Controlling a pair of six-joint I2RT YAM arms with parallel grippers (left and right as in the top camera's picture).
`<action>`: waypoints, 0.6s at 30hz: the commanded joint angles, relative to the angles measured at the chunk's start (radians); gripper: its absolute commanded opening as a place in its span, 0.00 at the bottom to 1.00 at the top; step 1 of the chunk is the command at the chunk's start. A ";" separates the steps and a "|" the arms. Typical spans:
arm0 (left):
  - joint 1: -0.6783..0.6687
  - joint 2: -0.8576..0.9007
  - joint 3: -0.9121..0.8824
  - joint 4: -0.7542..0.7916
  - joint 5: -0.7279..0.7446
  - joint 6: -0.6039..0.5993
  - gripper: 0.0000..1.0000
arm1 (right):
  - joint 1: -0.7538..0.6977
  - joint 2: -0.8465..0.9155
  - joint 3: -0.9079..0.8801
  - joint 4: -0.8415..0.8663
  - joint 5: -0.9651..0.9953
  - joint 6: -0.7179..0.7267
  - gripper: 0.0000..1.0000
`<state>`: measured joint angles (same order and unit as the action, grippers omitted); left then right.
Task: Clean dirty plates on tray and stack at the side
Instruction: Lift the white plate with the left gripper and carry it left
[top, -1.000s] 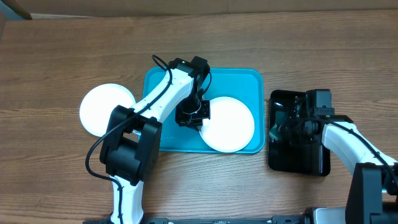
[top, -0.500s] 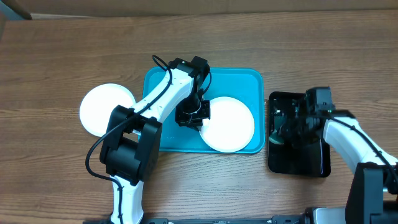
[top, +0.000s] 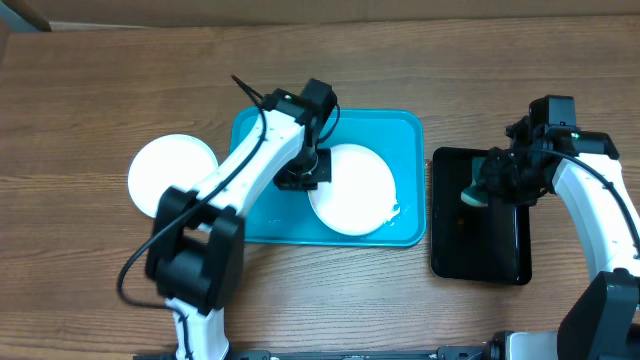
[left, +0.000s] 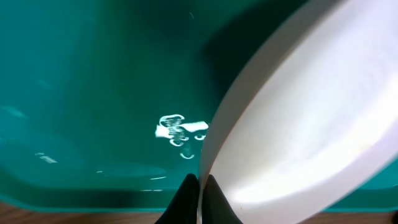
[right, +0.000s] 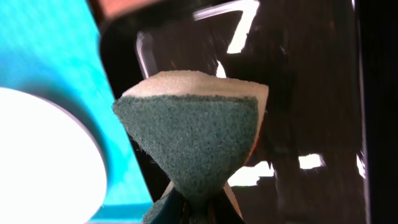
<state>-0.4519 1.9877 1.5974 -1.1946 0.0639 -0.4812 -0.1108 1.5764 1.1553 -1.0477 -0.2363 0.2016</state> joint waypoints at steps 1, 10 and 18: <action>-0.001 -0.132 0.026 0.023 -0.151 -0.039 0.04 | -0.003 -0.005 0.021 -0.041 0.020 -0.061 0.04; -0.003 -0.301 0.026 0.066 -0.344 -0.039 0.04 | -0.003 -0.005 0.021 -0.058 0.020 -0.073 0.11; -0.031 -0.321 0.025 0.076 -0.574 -0.039 0.04 | -0.003 -0.005 0.014 -0.058 0.035 -0.073 0.14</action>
<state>-0.4583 1.6852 1.6035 -1.1282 -0.3618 -0.5003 -0.1116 1.5764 1.1553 -1.1095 -0.2127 0.1371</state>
